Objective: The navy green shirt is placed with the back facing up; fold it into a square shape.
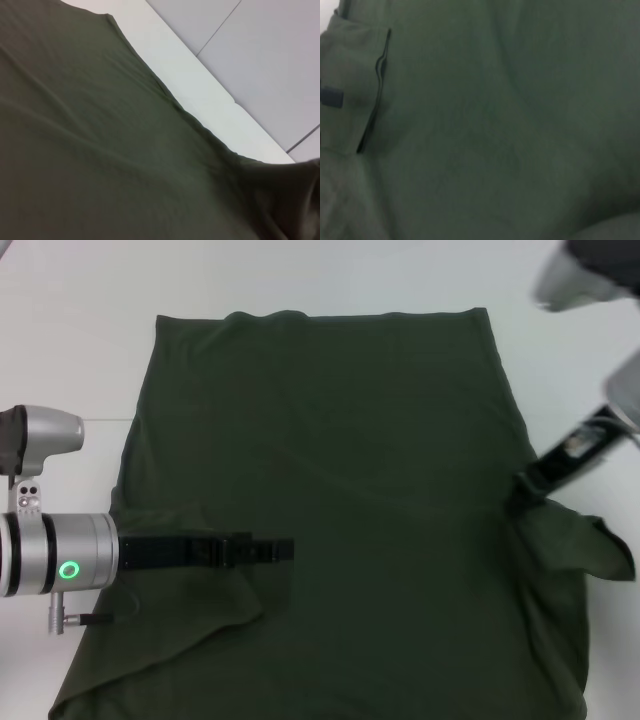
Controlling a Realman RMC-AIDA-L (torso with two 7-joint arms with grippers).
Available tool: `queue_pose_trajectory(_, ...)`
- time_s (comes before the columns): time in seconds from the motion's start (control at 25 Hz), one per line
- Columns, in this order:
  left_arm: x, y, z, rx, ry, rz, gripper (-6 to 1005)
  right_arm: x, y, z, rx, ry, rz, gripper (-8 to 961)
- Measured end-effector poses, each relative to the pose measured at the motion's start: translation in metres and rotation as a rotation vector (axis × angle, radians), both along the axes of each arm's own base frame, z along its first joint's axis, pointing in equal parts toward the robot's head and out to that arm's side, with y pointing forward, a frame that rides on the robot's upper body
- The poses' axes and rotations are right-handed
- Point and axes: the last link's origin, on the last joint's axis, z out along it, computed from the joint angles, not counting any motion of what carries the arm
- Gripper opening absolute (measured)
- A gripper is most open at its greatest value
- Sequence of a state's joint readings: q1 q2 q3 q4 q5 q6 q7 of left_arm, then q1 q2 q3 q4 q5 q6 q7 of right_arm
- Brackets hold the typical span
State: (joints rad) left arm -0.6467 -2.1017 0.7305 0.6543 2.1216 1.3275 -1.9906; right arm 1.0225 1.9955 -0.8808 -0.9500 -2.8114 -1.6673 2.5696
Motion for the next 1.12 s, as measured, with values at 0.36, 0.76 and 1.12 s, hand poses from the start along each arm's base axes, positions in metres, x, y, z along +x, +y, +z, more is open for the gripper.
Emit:
queue_pose_trajectory(0.36,0.0,-0.004,-0.003,-0.008,0.002,-0.027,885,-0.041,0.014,-0.069,-0.039,-0.106,0.111,99)
queue_pose_trajectory(0.76,-0.007,-0.009,0.0,-0.005,-0.003,-0.02,885,-0.008,0.012,-0.05,0.055,-0.068,0.016,472)
queue_pose_trajectory(1.12,-0.006,-0.009,0.0,-0.004,0.001,-0.026,884,0.065,-0.016,-0.002,0.091,-0.109,-0.033,783)
